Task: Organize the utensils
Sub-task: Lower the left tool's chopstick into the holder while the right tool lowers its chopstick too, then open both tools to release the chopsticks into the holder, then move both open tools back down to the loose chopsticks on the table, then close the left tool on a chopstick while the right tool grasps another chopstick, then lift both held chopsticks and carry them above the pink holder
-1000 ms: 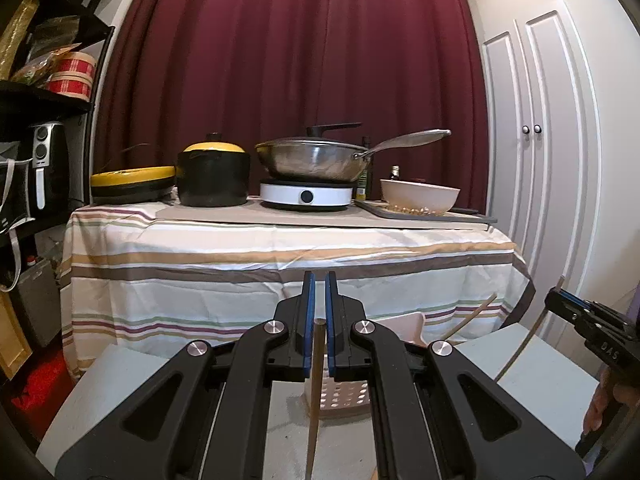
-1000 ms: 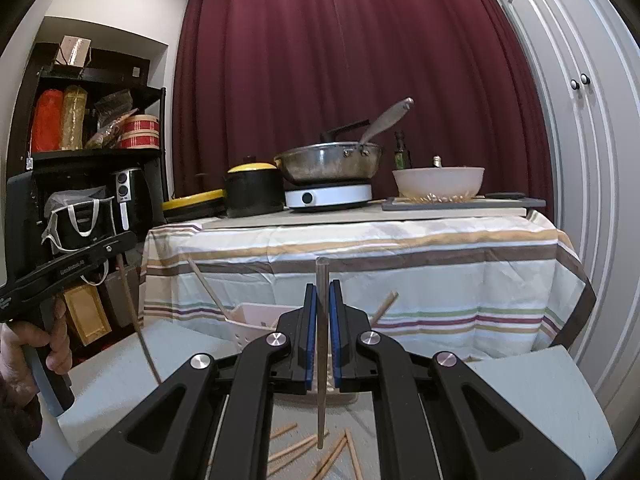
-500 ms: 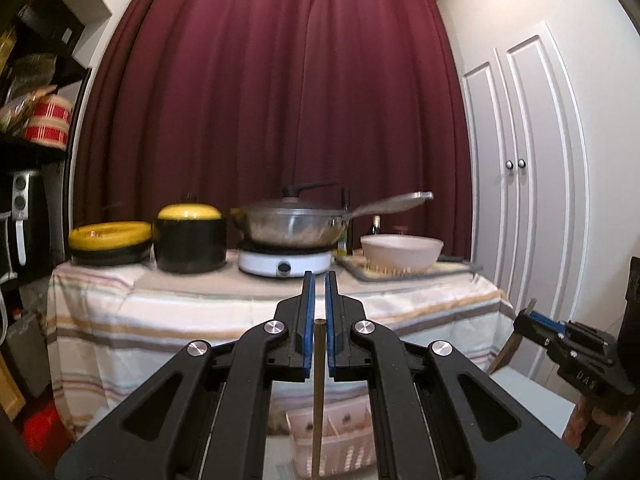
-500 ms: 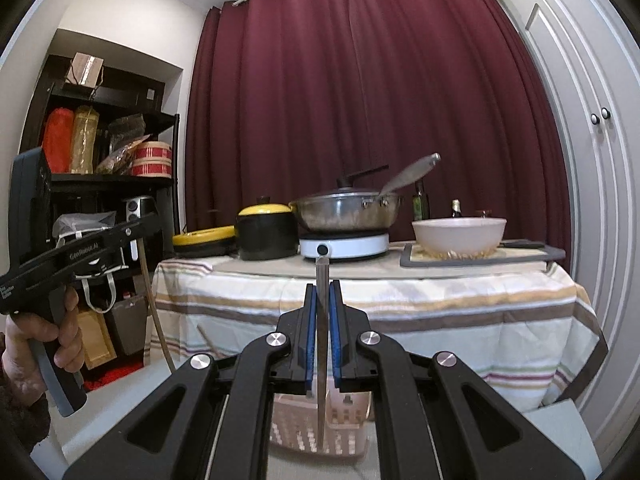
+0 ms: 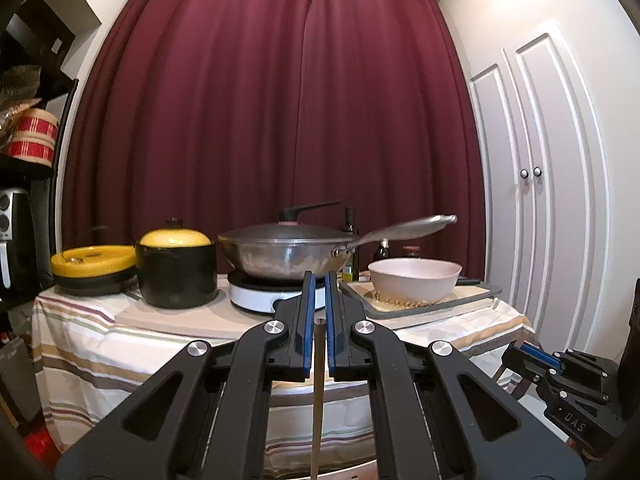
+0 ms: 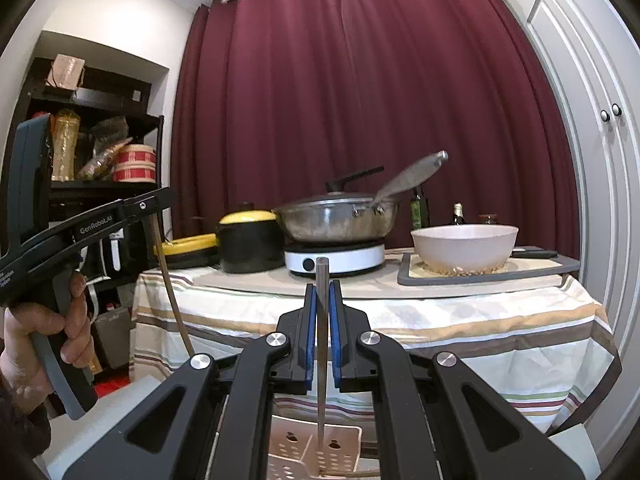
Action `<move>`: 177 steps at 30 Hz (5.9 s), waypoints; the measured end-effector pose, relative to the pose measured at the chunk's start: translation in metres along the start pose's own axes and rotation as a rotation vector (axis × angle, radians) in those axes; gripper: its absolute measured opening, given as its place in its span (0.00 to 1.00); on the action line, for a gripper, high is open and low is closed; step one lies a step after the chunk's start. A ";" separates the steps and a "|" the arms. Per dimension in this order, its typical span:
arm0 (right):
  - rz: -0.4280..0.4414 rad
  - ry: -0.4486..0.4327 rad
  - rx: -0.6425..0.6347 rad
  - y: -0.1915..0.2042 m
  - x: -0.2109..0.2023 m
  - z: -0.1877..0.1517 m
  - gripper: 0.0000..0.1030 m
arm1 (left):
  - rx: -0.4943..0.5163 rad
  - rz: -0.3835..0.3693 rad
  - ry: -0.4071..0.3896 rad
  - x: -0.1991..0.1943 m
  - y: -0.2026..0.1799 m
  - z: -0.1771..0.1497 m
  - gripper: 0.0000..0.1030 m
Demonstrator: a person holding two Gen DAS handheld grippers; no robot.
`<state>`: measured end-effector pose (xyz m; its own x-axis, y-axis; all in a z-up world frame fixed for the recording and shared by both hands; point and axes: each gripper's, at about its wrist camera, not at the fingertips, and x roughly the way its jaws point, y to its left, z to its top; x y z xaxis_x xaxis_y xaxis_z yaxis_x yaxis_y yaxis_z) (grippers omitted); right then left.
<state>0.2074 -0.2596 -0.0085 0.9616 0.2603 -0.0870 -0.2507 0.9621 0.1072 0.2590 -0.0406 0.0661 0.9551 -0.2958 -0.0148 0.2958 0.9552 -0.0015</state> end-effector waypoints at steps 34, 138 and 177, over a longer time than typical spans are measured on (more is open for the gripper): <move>-0.032 0.171 0.045 -0.002 -0.085 -0.085 0.48 | -0.053 0.029 0.268 -0.096 0.011 -0.143 0.72; -0.180 0.247 0.055 -0.008 -0.188 -0.164 0.07 | -0.025 0.097 0.284 -0.216 0.011 -0.211 0.06; -0.116 0.150 0.061 -0.015 -0.114 -0.086 0.07 | -0.098 0.084 0.258 -0.132 0.028 -0.136 0.06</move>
<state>0.0915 -0.2964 -0.0854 0.9553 0.1610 -0.2481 -0.1271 0.9809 0.1472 0.1393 0.0251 -0.0677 0.9371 -0.2173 -0.2732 0.2011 0.9757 -0.0864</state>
